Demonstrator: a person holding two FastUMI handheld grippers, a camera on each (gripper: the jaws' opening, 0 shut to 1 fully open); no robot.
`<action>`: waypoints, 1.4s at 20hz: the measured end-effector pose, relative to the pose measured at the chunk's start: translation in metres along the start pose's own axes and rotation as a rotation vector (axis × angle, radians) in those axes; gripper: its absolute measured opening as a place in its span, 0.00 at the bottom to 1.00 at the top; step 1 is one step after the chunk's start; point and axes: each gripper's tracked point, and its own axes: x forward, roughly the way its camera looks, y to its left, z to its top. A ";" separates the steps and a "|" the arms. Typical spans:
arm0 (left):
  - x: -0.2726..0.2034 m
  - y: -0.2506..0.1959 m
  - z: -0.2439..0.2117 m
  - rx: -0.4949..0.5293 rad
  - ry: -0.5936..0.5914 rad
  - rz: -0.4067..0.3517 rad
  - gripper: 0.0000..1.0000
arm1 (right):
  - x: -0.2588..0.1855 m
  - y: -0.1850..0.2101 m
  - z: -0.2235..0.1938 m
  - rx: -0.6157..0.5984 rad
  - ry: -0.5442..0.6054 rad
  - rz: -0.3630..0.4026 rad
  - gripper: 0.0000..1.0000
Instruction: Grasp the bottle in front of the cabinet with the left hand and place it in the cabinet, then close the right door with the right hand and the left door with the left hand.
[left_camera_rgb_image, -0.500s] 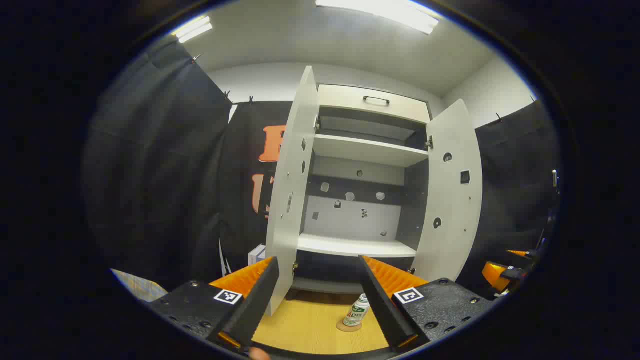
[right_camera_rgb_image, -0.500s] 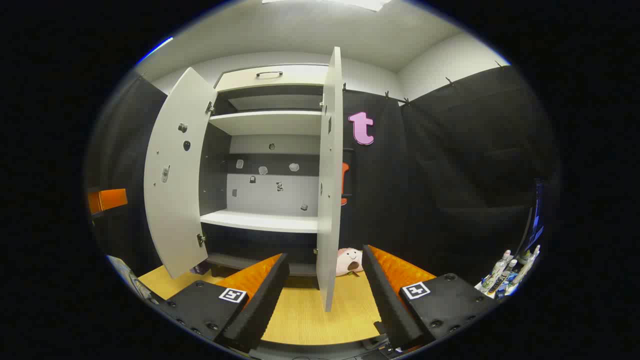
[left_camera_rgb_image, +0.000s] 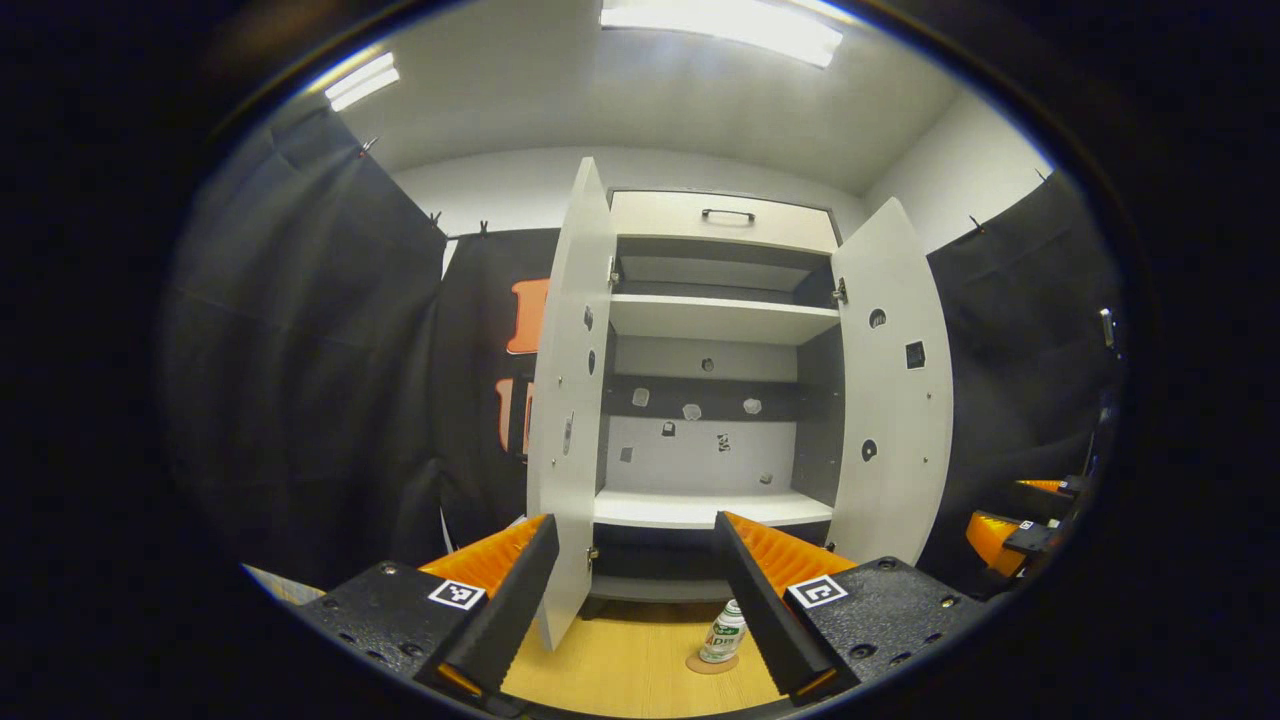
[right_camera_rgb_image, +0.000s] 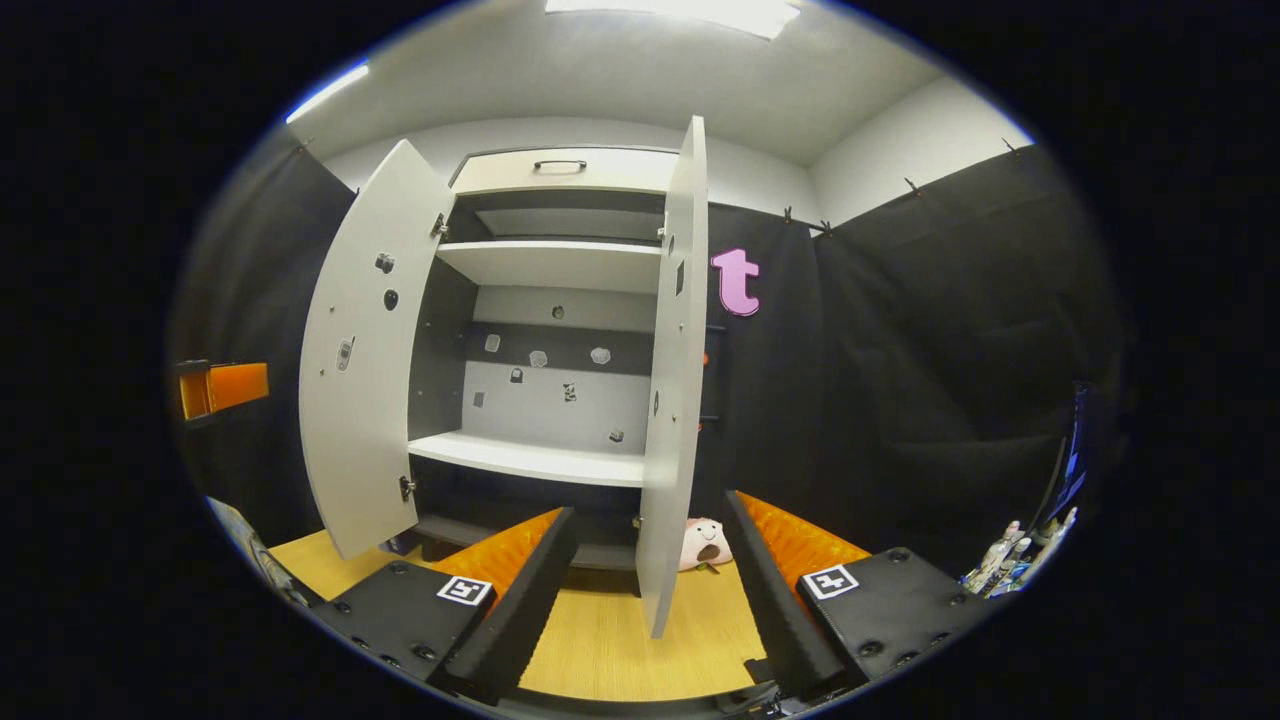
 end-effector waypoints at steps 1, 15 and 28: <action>0.000 0.000 -0.002 -0.011 0.008 0.001 0.95 | 0.000 0.000 -0.001 0.005 0.004 0.002 0.97; 0.015 -0.006 -0.025 -0.054 0.055 -0.007 0.95 | 0.010 0.000 -0.009 0.045 0.044 -0.001 0.97; 0.064 -0.063 -0.152 -0.117 0.182 -0.133 0.95 | 0.031 -0.011 -0.017 0.040 0.068 -0.035 0.97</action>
